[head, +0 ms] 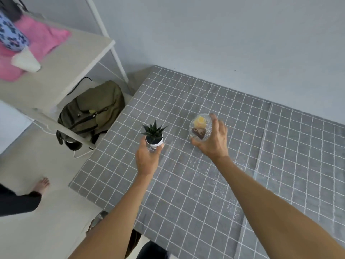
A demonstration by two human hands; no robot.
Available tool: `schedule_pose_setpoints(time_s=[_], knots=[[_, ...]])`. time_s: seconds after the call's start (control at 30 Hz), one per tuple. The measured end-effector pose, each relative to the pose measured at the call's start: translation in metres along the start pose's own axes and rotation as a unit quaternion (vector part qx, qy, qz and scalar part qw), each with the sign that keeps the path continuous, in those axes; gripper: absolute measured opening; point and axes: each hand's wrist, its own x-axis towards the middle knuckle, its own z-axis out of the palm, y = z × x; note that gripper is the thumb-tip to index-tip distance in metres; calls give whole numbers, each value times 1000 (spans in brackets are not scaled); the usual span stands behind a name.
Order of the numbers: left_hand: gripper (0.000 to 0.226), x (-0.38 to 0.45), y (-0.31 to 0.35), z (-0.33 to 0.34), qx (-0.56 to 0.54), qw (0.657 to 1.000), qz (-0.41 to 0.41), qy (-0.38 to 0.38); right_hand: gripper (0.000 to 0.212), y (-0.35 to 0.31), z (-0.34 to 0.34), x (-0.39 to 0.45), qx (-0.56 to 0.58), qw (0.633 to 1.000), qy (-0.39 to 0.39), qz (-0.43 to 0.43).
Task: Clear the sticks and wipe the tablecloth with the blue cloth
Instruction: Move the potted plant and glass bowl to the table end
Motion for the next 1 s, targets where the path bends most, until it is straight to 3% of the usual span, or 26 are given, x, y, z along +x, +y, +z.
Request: schedule_pose_setpoints(time_s=[0.2,0.53,1.0], knots=[[45,20,-30,-29,-15,998,-40,44,97,-41,57,28,20,997,-29,-64],[42,41,-46,-49,-21,995,-36,92,101,-87,126,65,31,992,-88,-91],[37,40,-48,-32,-21,996,-28,87,102,-82,138,85,28,987,-127,-93]])
